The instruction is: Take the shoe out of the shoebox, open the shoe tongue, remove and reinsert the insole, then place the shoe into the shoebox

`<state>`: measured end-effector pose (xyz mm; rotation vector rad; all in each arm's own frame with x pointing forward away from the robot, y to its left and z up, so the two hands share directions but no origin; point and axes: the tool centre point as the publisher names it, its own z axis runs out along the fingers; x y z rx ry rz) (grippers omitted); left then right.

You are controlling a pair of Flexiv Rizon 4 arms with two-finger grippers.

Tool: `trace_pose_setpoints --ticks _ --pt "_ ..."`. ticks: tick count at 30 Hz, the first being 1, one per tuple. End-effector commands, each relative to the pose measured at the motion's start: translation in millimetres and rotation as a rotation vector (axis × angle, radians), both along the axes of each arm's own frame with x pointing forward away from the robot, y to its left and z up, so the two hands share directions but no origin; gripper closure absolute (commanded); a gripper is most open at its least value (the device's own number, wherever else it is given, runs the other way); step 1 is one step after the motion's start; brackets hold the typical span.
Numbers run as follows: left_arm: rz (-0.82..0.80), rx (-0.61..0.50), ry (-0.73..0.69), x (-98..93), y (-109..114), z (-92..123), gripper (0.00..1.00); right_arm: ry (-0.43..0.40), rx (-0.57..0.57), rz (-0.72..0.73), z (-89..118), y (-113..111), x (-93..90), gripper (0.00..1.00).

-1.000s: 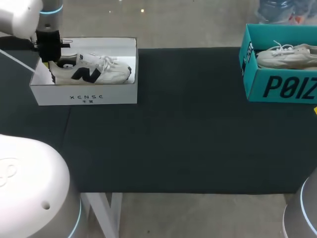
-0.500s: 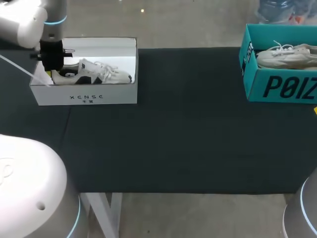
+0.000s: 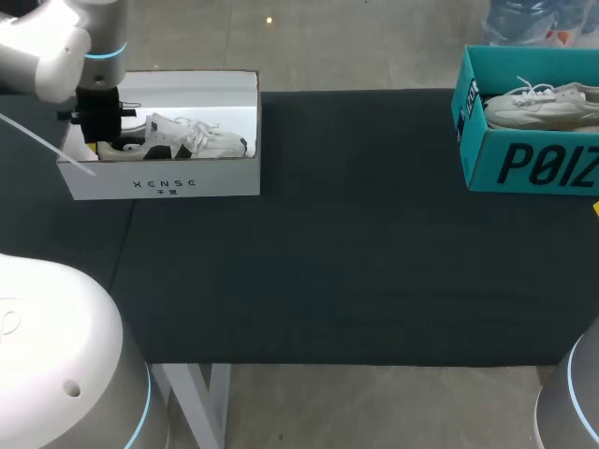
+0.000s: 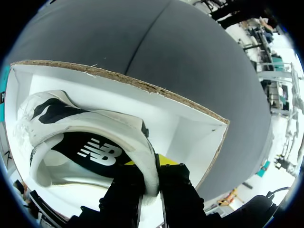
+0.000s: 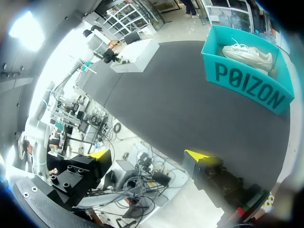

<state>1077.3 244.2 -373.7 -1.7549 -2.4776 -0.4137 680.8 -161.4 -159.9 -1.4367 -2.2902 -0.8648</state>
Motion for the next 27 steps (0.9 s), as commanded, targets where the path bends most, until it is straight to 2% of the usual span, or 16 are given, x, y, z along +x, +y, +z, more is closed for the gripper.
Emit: trace_pose_setpoints --ticks 1,6,7,8,9,17,27 --pt "-0.001 0.002 -0.011 2.1 -1.5 -1.3 1.0 0.001 -0.001 0.0 -0.1 -0.1 0.0 0.0" --pt "-0.003 0.01 -0.031 4.5 -2.6 1.4 1.0 0.001 -0.001 0.0 -0.1 -0.1 0.0 0.0" --pt "-0.008 0.013 -0.034 4.5 -2.9 1.8 0.95 0.001 -0.001 0.0 -0.1 -0.1 0.0 0.0" --pt "-0.011 0.015 -0.035 3.8 -3.4 2.6 0.38 0.001 -0.001 0.0 -0.1 -0.1 0.0 0.0" --pt "-0.006 0.007 -0.04 3.4 -3.6 3.9 0.0 0.001 -0.001 0.0 -0.1 -0.1 0.0 0.0" --pt "0.011 -0.051 -0.033 2.2 -1.7 30.2 0.0 0.001 -0.001 0.0 -0.1 -0.1 0.0 0.0" --pt "0.003 -0.137 -0.038 -8.5 -9.3 79.9 0.0 0.001 -0.001 0.0 -0.1 -0.1 0.0 0.0"
